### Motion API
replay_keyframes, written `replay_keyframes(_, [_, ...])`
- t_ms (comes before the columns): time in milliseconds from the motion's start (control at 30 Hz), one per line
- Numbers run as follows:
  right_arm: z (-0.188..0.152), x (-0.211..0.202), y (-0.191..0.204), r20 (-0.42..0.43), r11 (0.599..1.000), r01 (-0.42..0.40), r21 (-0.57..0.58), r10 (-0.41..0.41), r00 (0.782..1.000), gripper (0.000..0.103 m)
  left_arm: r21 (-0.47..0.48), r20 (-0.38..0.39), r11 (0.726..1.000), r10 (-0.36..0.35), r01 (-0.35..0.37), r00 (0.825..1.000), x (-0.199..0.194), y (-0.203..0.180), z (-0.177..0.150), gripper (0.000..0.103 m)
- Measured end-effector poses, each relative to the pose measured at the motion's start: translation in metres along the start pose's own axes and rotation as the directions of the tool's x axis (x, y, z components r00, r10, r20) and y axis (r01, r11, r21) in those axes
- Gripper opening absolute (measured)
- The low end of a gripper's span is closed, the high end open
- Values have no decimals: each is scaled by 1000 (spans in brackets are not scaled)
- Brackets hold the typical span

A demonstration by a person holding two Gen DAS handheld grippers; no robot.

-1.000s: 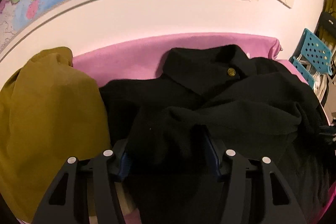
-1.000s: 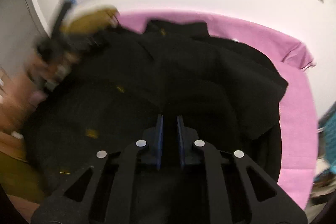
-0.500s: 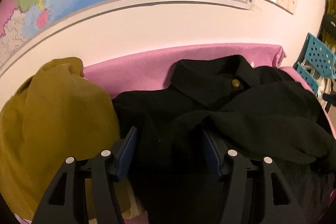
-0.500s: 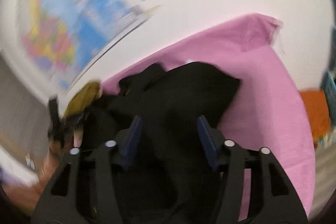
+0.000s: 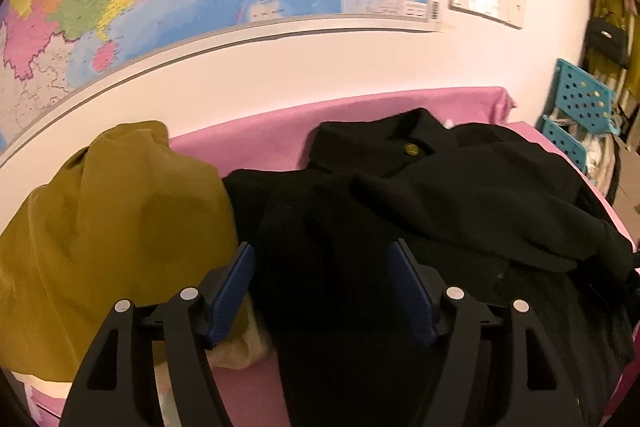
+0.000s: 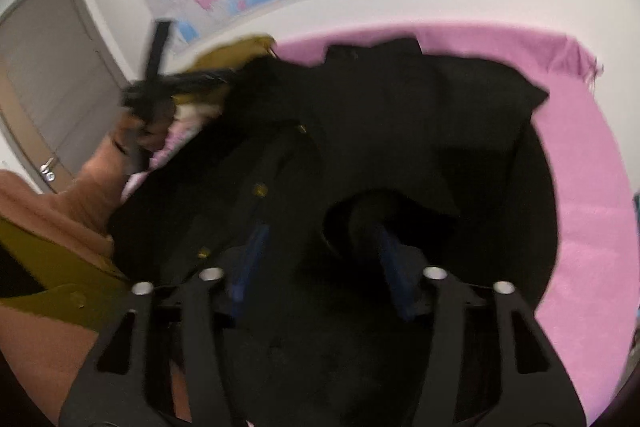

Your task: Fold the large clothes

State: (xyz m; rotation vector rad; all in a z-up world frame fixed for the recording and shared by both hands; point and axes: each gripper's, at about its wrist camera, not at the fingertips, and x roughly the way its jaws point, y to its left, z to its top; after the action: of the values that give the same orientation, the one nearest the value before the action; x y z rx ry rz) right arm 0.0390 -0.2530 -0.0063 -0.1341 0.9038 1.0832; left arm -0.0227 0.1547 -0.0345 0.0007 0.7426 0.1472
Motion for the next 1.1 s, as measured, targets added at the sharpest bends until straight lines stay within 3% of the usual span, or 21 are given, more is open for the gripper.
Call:
replay_keyframes(100, [14,4,-4,19,999,-44,22,44,999,3,9,-15,1000,-12,12,1000,2,-5,-5,68])
replay_keyframes(200, [47,-22,-29,152,990,-86,115,68,986,3,5,-29,1000,-14,15,999,4,-5,-8,68])
replay_keyframes(300, [79,-45,-79,264,961,-64,269,-10,964,3,1,-37,1000,-7,7,999,7,-4,-10,68])
replay_keyframes(333, [88,-46,-105,281,930,-83,359,-23,959,7,-1,-41,1000,-6,6,999,8,-3,-10,68])
replay_keyframes(400, [96,-37,-133,249,901,-64,430,-50,967,9,-5,-47,1000,-10,9,999,11,-2,-10,68])
replay_keyframes(467, [99,-23,-149,192,884,-9,467,-92,977,31,-2,-55,1000,2,-3,998,14,-2,-10,68])
replay_keyframes(500, [99,-19,-150,189,882,-4,472,-97,977,48,-3,-61,1000,8,-8,998,16,-2,-11,68])
replay_keyframes(533, [97,-16,-148,192,889,-13,457,-85,978,62,-6,-69,1000,10,-10,998,18,-2,-11,68])
replay_keyframes(633, [89,-12,-131,186,931,32,364,-106,977,78,-14,-82,1000,9,-10,997,24,1,-11,68])
replay_keyframes(767, [79,-3,-116,142,967,55,247,-93,986,79,-11,-91,1000,5,-6,996,30,-1,-9,68])
replay_keyframes(800, [80,2,-110,124,972,86,221,-115,986,74,-7,-92,1000,4,-4,996,32,-2,-8,68])
replay_keyframes(833, [82,10,-105,94,974,132,186,-152,984,47,-3,-93,1000,3,-4,996,33,-3,-7,68])
replay_keyframes(867, [85,16,-103,71,975,146,168,-160,985,29,-1,-94,1000,6,-6,996,34,-5,-6,68])
replay_keyframes(900, [89,20,-104,60,976,131,173,-143,988,18,3,-95,1000,12,-12,995,35,-6,-5,68])
replay_keyframes(1067, [119,-2,-135,228,946,-5,323,-73,971,17,-16,-90,999,38,-40,995,36,0,1,69])
replay_keyframes(1100, [124,3,-142,214,937,-2,349,-77,974,19,-20,-92,999,48,-50,995,37,2,1,70])
